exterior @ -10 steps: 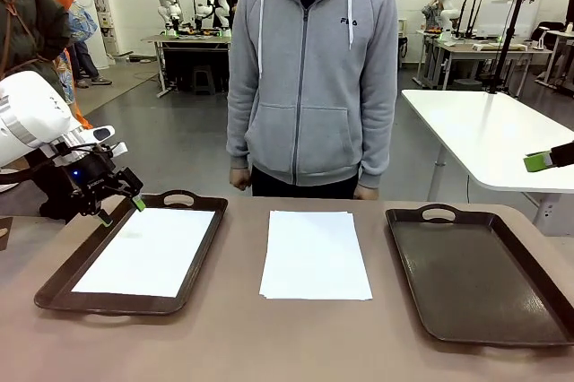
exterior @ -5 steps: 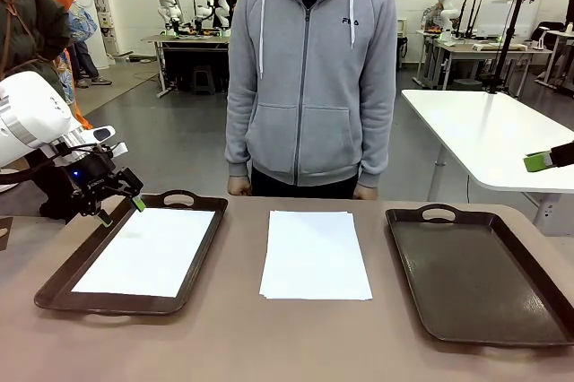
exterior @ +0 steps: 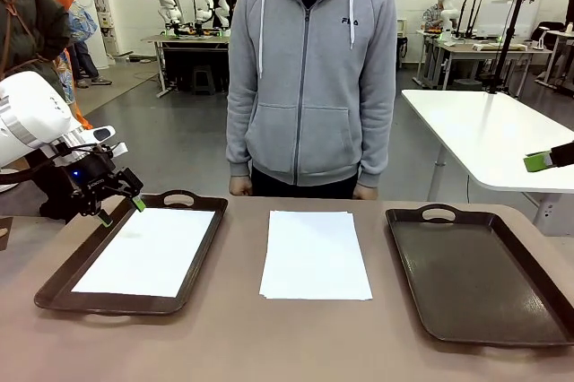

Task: Sort the A4 documents.
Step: Receive the A4 Paper.

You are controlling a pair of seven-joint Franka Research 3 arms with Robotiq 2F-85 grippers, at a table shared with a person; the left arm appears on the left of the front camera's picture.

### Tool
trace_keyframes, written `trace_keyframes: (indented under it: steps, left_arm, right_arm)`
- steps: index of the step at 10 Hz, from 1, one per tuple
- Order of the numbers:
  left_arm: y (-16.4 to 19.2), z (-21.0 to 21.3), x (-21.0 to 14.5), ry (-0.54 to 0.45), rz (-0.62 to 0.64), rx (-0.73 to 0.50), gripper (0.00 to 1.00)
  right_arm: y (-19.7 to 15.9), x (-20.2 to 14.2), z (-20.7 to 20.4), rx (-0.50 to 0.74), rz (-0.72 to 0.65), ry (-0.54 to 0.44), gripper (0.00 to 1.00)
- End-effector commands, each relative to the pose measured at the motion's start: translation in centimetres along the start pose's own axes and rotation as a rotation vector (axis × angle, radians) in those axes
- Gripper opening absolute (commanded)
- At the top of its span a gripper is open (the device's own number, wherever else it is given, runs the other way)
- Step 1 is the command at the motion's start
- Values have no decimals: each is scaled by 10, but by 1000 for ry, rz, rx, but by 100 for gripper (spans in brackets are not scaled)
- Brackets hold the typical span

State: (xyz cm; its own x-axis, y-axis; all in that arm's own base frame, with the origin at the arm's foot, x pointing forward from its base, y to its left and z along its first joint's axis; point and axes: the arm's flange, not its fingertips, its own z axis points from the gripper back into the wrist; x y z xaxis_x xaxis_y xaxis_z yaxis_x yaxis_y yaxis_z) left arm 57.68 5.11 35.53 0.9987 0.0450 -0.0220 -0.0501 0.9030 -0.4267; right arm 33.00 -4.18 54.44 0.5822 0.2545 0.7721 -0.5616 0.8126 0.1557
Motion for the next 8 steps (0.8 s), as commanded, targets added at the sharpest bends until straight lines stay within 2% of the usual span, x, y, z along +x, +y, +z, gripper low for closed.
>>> trace_keyframes:
  steps: [1,8]
  left_arm:
    - [1,0,0,1,-7,9,100]
    - [1,0,0,1,-7,9,100]
  right_arm:
    - [-2,-1,-3,19,2,-7,100]
    - [-2,-1,-3,19,2,-7,100]
